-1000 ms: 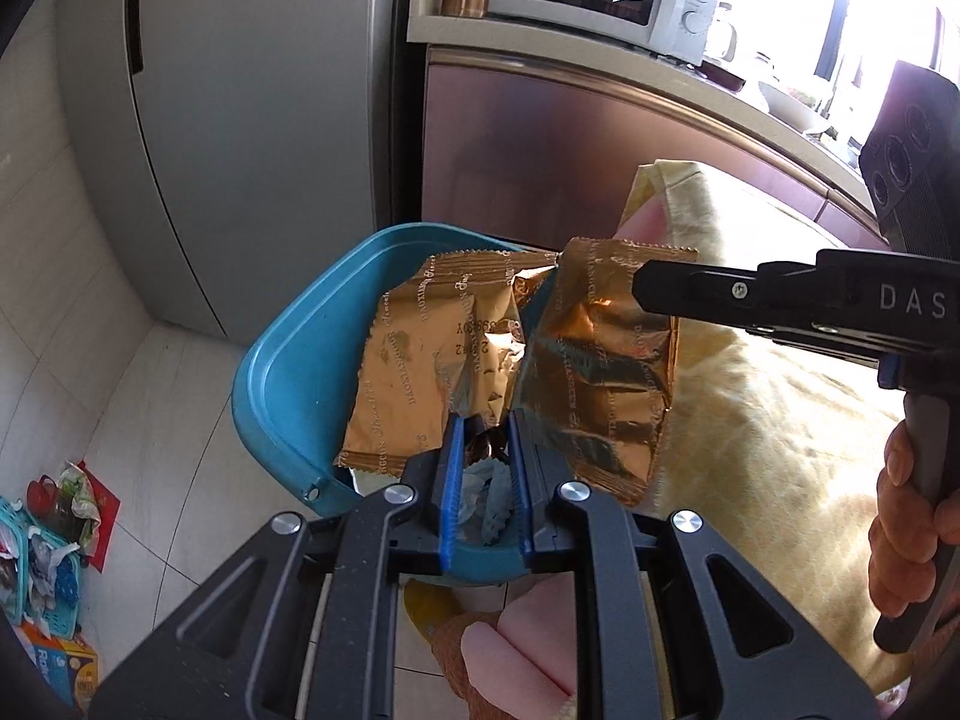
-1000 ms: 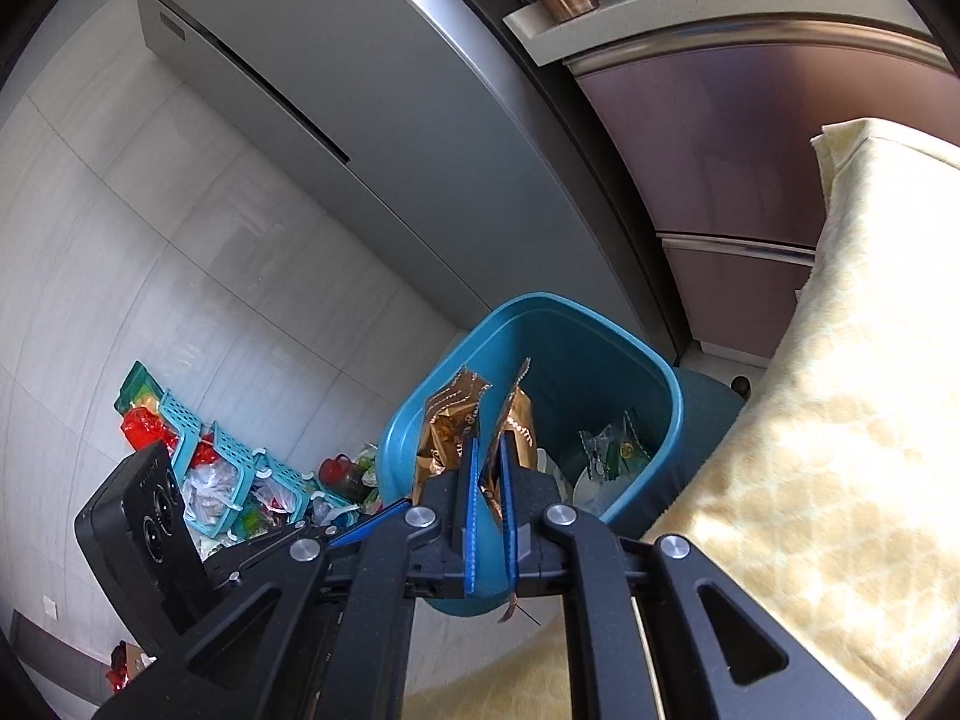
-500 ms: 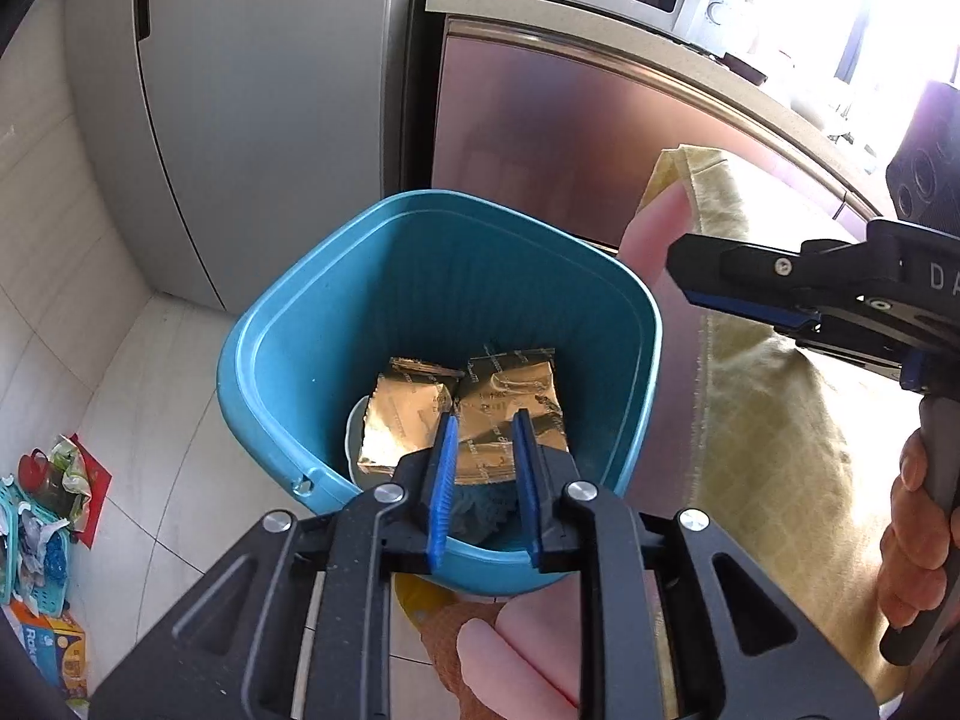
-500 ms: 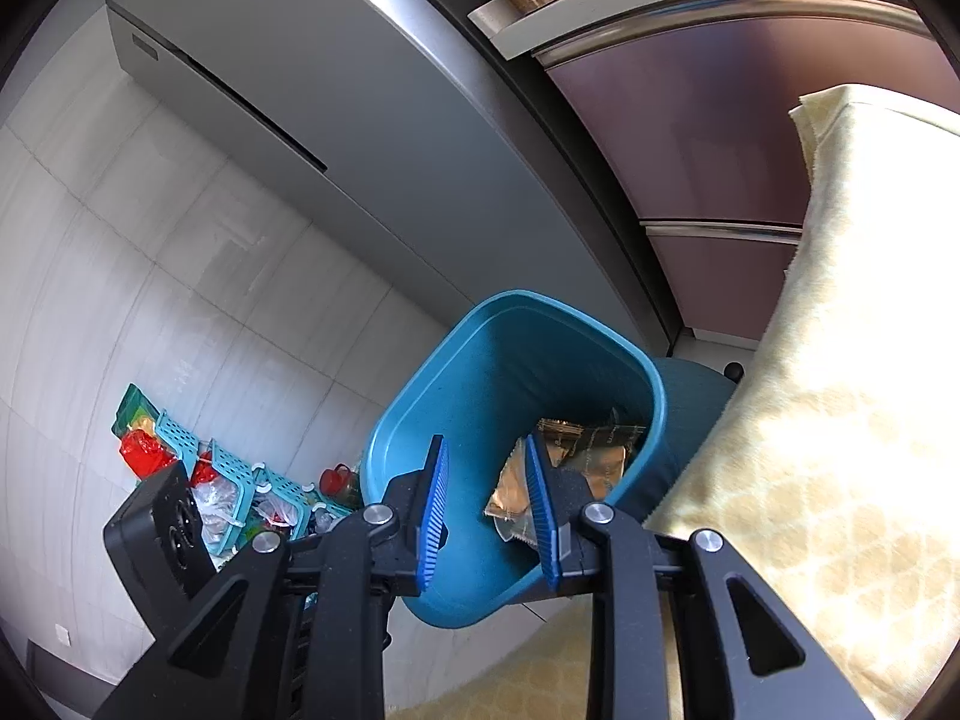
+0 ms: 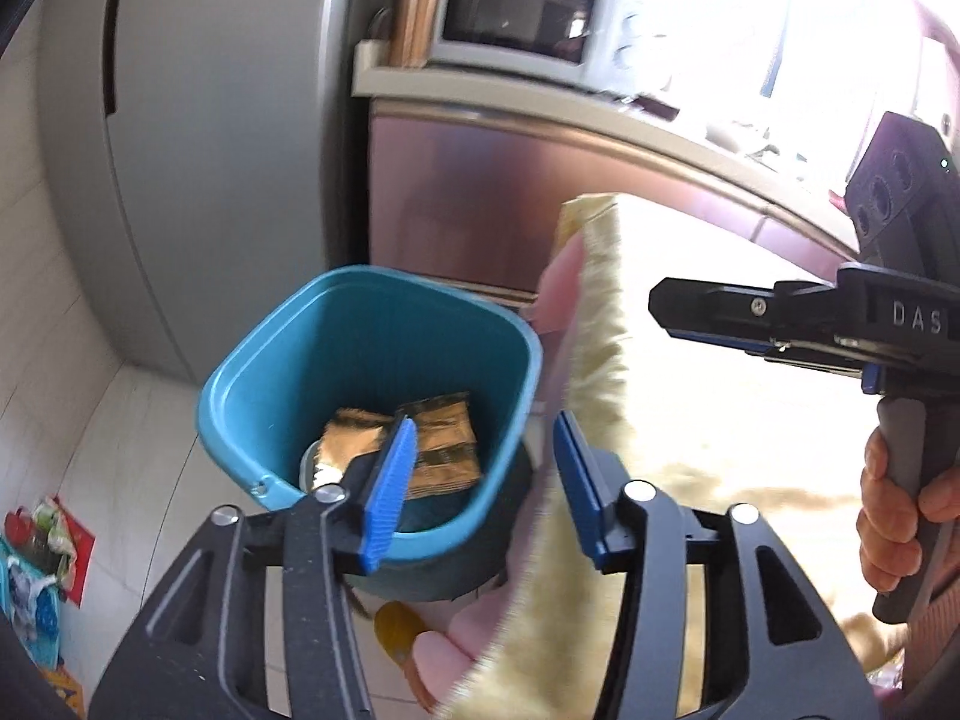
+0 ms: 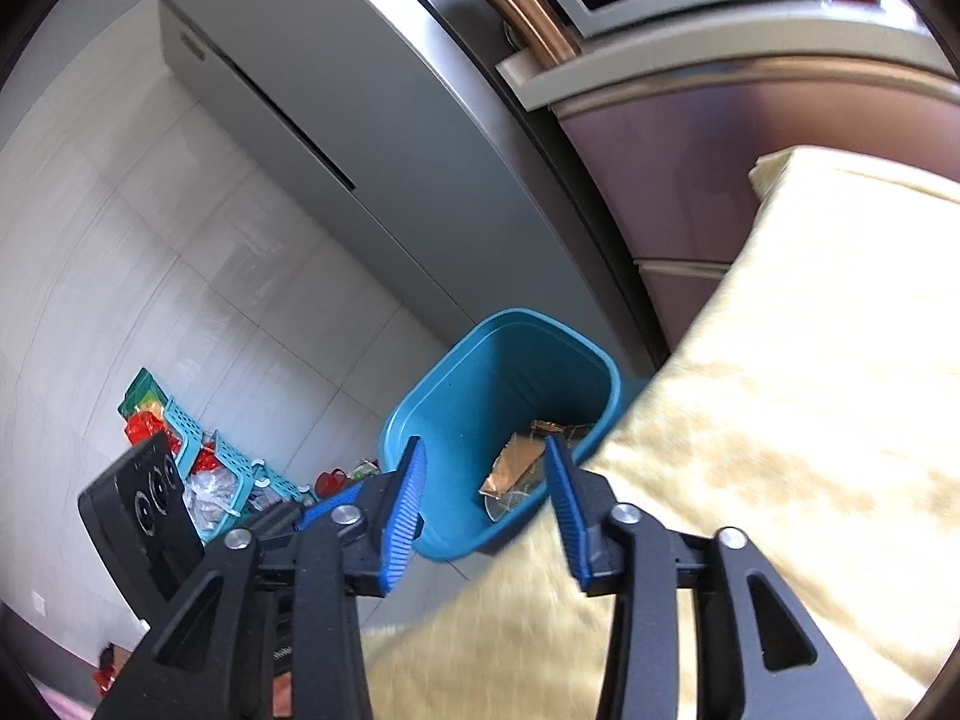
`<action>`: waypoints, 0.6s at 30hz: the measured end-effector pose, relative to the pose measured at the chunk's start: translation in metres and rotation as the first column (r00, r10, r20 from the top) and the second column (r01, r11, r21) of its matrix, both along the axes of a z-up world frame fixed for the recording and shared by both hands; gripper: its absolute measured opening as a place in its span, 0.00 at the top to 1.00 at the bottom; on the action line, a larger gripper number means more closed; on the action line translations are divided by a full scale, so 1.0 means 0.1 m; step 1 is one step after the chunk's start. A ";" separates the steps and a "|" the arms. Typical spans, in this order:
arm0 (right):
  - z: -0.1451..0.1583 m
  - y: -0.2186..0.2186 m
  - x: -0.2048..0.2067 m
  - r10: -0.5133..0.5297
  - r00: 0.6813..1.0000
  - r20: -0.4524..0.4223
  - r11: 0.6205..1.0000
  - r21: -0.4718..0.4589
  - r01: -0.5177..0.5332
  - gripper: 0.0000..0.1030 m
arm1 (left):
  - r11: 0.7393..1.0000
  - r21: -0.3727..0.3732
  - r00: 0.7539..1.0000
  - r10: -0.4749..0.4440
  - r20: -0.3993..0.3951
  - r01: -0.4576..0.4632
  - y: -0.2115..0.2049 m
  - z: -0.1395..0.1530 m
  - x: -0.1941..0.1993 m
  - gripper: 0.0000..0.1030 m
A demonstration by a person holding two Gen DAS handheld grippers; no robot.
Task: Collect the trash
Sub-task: 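Move both open tools back to the orange peels and green wrapper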
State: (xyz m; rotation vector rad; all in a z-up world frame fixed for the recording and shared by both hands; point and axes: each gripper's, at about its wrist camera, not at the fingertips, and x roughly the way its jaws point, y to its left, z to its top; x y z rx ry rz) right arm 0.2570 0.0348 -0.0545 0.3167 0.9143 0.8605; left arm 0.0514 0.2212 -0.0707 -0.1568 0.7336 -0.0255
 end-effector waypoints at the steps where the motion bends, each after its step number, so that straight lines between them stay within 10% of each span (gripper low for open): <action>1: 0.03 -0.06 -0.04 -0.004 1.000 0.017 1.000 -0.005 0.004 0.57 | 1.000 0.002 1.000 -0.018 0.012 0.018 -0.06 0.03 -0.03 0.49; 18: 0.26 -1.46 -0.89 -0.239 0.952 0.193 0.967 -0.045 0.252 0.49 | 0.948 -0.012 0.944 -0.315 0.101 0.318 -1.25 0.29 -0.24 0.37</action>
